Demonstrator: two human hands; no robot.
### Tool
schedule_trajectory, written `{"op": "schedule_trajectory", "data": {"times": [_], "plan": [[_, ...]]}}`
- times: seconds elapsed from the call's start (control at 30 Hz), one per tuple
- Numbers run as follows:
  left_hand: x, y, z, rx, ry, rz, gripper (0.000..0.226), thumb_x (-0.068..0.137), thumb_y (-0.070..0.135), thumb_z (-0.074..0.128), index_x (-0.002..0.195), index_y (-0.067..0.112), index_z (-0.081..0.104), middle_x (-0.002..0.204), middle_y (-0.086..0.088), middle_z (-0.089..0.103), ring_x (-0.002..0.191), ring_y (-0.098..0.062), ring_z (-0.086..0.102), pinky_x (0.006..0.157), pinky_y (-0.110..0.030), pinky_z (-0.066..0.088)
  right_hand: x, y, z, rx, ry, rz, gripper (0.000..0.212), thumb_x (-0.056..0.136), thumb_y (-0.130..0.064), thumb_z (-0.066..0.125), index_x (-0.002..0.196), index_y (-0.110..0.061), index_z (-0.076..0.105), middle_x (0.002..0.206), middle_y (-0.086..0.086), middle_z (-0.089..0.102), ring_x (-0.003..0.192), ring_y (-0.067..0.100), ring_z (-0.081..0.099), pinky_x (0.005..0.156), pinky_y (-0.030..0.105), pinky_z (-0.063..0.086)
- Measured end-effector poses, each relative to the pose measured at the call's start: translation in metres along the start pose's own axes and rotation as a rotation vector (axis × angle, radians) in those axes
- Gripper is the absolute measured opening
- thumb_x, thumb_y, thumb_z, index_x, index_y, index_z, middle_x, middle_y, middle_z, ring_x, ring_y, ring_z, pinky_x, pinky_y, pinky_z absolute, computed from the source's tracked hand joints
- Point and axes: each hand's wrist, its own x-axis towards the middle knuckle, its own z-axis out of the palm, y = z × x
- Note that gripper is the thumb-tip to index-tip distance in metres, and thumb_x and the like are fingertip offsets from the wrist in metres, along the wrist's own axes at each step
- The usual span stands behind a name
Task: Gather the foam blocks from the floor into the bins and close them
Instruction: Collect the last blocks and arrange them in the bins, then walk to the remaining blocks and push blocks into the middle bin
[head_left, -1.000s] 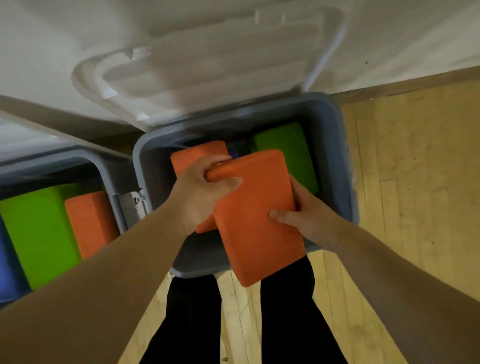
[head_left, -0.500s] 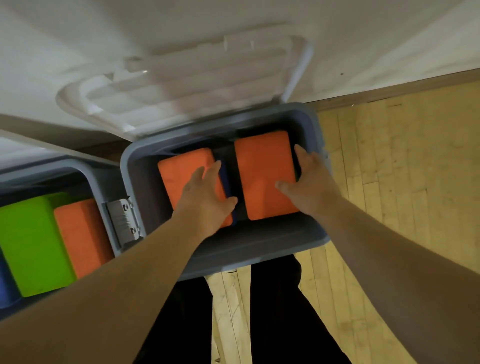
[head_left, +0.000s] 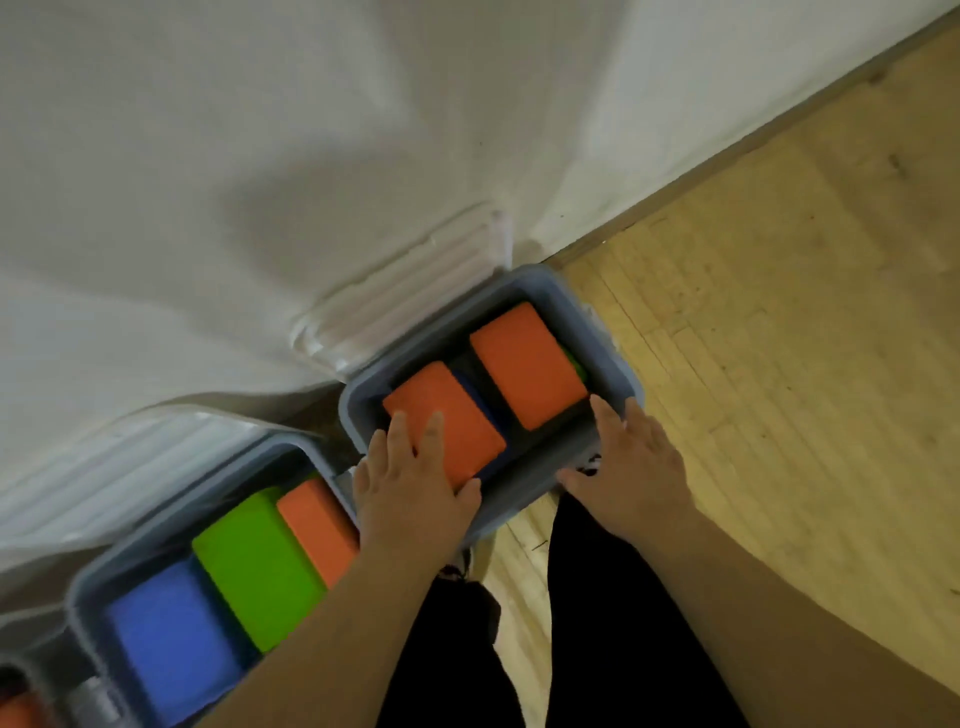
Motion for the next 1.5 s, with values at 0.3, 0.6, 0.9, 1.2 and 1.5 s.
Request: {"op": "schedule_trajectory", "data": {"times": [0.3, 0.6, 0.9, 1.2, 1.5], "plan": [[-0.147, -0.008, -0.077, 0.446, 0.05, 0.34, 0.096, 0.091, 0.074, 0.047, 0.163, 0.033, -0.001, 0.171, -0.011, 0.002, 0.155, -0.038, 0.009, 0.122, -0.057, 0.021, -0.245, 0.028, 0.003, 0.356, 0.128, 0.384, 0.103, 0.086, -0.074, 0.056, 0.162, -0.037, -0.002, 0.172, 0.004, -0.009, 0.157, 0.034, -0.001, 0.125, 0.056, 0.015], [-0.254, 0.102, -0.041, 0.772, 0.026, 0.871, 0.094, 0.09, 0.077, 0.043, 0.162, 0.033, 0.003, 0.17, -0.012, 0.009, 0.155, -0.038, 0.01, 0.122, -0.056, 0.018, -0.445, 0.112, 0.106, 0.672, 0.236, 0.799, 0.105, 0.084, -0.079, 0.054, 0.162, -0.038, -0.004, 0.172, 0.005, -0.007, 0.157, 0.034, 0.003, 0.124, 0.056, 0.017], [-0.459, 0.193, 0.144, 1.067, -0.147, 1.248, 0.092, 0.094, 0.073, 0.043, 0.162, 0.032, -0.004, 0.171, -0.008, 0.001, 0.156, -0.035, 0.002, 0.126, -0.053, 0.011, -0.665, 0.185, 0.276, 1.014, 0.337, 1.175, 0.106, 0.083, -0.079, 0.055, 0.162, -0.038, -0.003, 0.172, 0.006, -0.004, 0.157, 0.036, 0.005, 0.123, 0.059, 0.018], [-0.654, 0.232, 0.298, 1.209, -0.171, 1.636, 0.092, 0.091, 0.074, 0.043, 0.161, 0.035, -0.003, 0.169, -0.011, 0.008, 0.155, -0.035, 0.007, 0.124, -0.053, 0.015, -0.823, 0.23, 0.401, 1.208, 0.401, 1.459, 0.106, 0.083, -0.081, 0.053, 0.162, -0.037, -0.002, 0.172, 0.007, -0.003, 0.156, 0.037, 0.009, 0.123, 0.058, 0.021], [-0.769, 0.291, 0.42, 1.361, -0.215, 1.871, 0.091, 0.092, 0.075, 0.043, 0.162, 0.033, 0.001, 0.17, -0.01, 0.008, 0.155, -0.034, 0.007, 0.122, -0.052, 0.018, -0.893, 0.27, 0.469, 1.443, 0.414, 1.734, 0.108, 0.082, -0.082, 0.053, 0.162, -0.035, -0.001, 0.172, 0.007, -0.001, 0.156, 0.036, 0.011, 0.123, 0.055, 0.023]]}}
